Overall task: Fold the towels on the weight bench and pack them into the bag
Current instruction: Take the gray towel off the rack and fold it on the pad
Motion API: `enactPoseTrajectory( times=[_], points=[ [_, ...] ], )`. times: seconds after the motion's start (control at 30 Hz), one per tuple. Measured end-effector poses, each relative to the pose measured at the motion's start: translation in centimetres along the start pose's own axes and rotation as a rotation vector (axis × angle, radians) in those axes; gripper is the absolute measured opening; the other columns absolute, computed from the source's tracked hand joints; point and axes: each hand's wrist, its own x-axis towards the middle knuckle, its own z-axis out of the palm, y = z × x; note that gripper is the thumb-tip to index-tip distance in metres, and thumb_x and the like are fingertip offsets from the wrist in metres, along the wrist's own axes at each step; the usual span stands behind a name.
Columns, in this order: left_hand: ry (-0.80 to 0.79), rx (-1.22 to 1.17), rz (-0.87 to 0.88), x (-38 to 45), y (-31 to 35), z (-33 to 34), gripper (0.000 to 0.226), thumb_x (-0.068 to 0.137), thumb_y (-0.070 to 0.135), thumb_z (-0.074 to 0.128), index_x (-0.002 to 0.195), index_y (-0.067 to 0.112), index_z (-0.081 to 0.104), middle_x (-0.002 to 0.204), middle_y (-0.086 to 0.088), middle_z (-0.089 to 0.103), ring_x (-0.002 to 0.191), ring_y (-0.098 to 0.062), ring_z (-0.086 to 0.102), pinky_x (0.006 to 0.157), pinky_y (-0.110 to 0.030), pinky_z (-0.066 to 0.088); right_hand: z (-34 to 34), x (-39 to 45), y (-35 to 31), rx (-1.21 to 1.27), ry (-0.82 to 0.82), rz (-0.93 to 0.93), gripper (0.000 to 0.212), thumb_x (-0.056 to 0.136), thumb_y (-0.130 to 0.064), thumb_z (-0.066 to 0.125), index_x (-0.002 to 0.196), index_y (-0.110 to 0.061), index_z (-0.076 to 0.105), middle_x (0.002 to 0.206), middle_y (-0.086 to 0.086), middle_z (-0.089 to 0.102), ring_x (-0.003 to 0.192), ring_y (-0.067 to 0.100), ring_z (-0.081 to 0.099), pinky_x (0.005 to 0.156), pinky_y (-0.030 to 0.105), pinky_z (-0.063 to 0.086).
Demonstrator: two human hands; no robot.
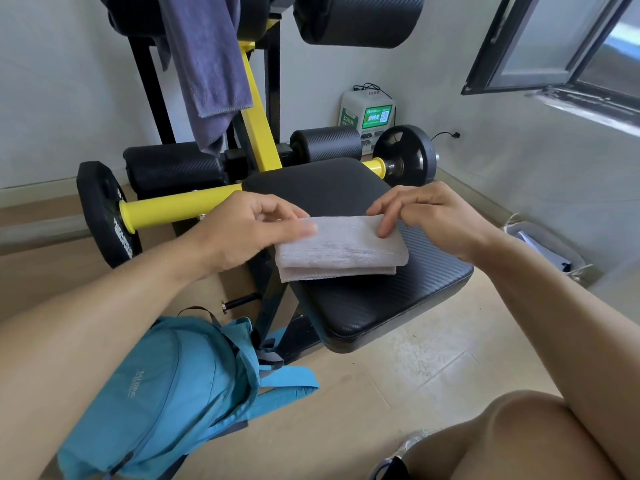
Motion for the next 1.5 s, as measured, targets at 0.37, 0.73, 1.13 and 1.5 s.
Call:
enactPoseTrajectory(
  times=[0.37,0.73,1.13,1.5],
  points=[
    [0.036,0.129,-0.059,-0.1,-0.5,0.9,0.055,0.061,0.057,0.08,0.11,0.034,0.07,0.104,0.013,0.073,0.093,-0.004,0.067,0.088,-0.029,0.055,1.6,0.3,-1.1,-0.31,-0.047,0.021,0.056,0.074,-0.059,0.071,0.127,-0.042,0.059,0.126,-0.017,0.064,0.115,-0.003,0.058,0.102,0.029,0.047],
    [0.031,0.434,-0.002,-0.7,-1.0,2.9,0.046,0.108,0.04,0.037,0.153,0.027,0.038,0.151,0.011,0.04,0.138,0.004,0.022,0.109,-0.019,0.017,7.0,0.8,-2.9,-0.714,-0.052,-0.114,0.048,0.11,-0.038,0.028,0.156,-0.028,0.036,0.157,-0.011,0.042,0.145,0.013,0.038,0.119,0.035,0.031],
    [0.051,0.476,0.028,-0.5,-3.0,3.4,0.055,0.108,0.045,0.025,0.16,0.027,0.025,0.168,-0.002,0.021,0.155,-0.005,0.0,0.121,-0.023,-0.003,8.3,0.3,-0.9,-0.784,0.094,-0.221,0.052,0.108,-0.039,0.024,0.153,-0.02,0.042,0.148,-0.002,0.054,0.135,0.018,0.05,0.113,0.032,0.031],
    [0.147,0.445,0.061,-1.3,-0.5,2.2,0.034,0.096,0.048,0.061,0.127,0.035,0.062,0.122,0.013,0.062,0.113,-0.006,0.057,0.088,-0.02,0.042,5.7,-0.4,-1.5,-0.519,0.053,0.007,0.064,0.097,-0.064,0.036,0.153,-0.035,0.038,0.15,-0.011,0.047,0.143,0.01,0.031,0.111,0.024,0.019]
  ],
)
